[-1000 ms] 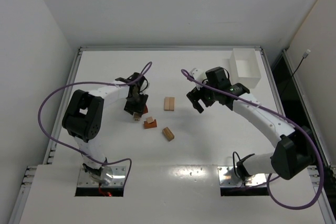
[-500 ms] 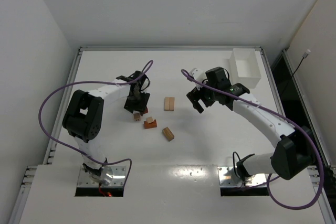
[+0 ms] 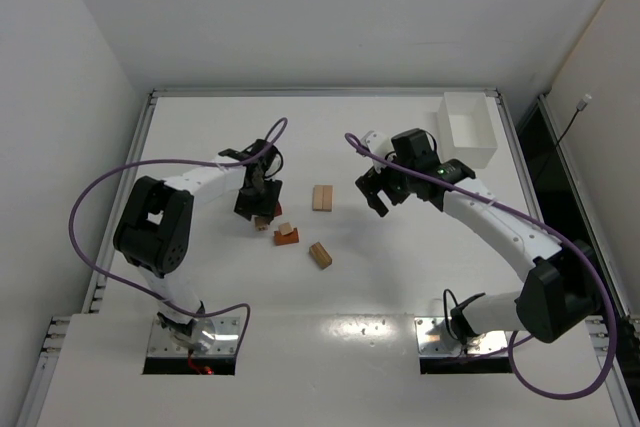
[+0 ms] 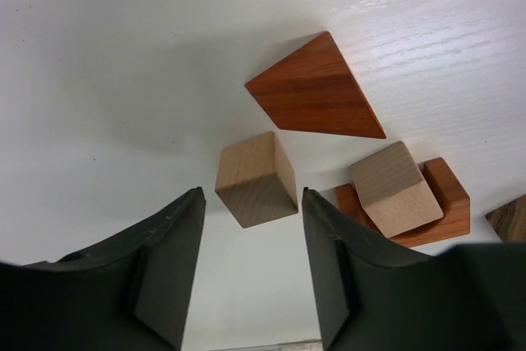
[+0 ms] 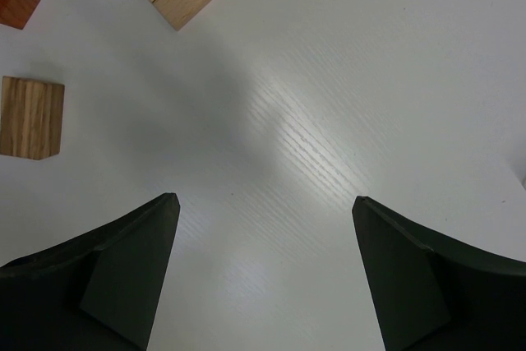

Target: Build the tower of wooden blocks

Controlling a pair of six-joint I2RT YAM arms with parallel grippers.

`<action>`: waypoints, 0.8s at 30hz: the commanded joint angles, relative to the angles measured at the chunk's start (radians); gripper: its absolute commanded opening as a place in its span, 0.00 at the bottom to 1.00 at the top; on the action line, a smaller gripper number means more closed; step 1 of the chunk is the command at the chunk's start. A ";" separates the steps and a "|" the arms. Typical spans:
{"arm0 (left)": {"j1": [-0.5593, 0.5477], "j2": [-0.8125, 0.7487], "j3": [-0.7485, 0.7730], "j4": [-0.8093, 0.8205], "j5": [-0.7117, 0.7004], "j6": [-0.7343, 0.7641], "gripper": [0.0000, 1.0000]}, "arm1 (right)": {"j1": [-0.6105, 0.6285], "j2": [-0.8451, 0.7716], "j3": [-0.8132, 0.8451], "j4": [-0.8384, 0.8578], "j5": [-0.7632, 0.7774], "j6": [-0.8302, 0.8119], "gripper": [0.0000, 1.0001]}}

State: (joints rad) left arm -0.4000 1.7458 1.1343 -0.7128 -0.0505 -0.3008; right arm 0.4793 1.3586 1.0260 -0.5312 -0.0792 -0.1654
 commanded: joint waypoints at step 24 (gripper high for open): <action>-0.010 0.032 -0.008 0.022 0.043 -0.063 0.38 | -0.013 -0.039 -0.020 0.031 0.001 -0.006 0.83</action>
State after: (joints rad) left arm -0.4007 1.7611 1.1297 -0.7059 -0.0177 -0.3527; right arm 0.4725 1.3483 1.0073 -0.5282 -0.0788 -0.1658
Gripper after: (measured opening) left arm 0.403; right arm 0.836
